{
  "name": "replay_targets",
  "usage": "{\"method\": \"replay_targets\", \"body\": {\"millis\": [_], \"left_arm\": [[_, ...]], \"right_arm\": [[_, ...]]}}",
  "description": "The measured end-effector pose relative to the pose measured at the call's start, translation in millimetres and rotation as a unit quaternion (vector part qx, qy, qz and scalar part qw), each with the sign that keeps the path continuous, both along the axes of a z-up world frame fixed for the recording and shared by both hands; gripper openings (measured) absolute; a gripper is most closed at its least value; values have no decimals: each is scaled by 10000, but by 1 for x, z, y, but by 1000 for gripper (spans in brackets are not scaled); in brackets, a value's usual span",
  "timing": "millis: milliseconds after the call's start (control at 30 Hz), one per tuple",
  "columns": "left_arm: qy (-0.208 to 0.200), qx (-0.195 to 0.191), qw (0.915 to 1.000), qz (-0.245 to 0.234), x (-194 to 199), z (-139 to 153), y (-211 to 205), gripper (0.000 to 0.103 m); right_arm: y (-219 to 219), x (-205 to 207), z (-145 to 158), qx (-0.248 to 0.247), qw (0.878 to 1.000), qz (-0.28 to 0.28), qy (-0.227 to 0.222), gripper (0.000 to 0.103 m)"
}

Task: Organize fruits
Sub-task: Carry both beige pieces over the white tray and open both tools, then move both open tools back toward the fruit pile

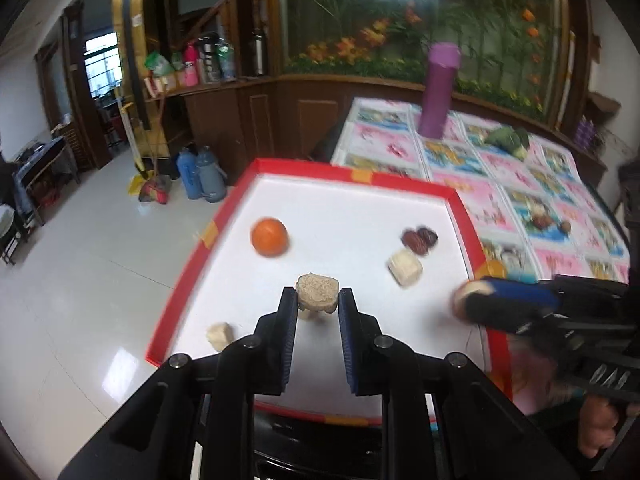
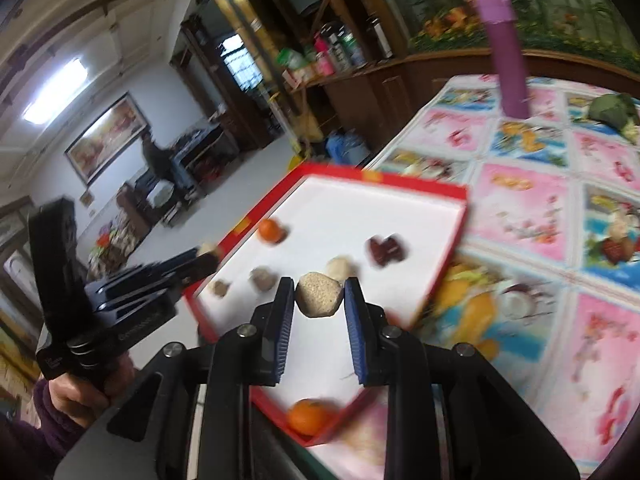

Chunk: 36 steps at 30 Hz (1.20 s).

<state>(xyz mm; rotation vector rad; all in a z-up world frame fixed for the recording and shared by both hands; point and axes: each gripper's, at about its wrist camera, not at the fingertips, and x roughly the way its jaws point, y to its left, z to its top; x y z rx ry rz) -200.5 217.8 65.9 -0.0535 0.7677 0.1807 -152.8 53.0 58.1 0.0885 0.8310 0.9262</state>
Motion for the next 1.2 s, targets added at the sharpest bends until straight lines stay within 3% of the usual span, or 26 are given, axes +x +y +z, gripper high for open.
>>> {"method": "replay_targets", "body": {"millis": [333,633,733,767,967,1200], "left_arm": [[377,-70,9992,-101,-1,-20,5,20],[641,-248,9976,-27,2,-30,11,20],[657,-323,9973,23,2,-28,13,30],[638,-293,9975,58,2,-26,13,38],[498,-175,9986,44,6,-12,4,42],[396,-94,9986,-348,21,1,-31,49]], "right_arm": [[42,-11,-45,-717,9957,270,524,28],[43,-12,-50,-941,9940,291,483,28],[43,-12,-48,-910,9936,419,529,28],[41,-11,-46,-853,9940,422,532,28],[2,-1,-20,-156,9995,157,208,28],[-78,33,-24,-39,9960,-851,252,29]]}}
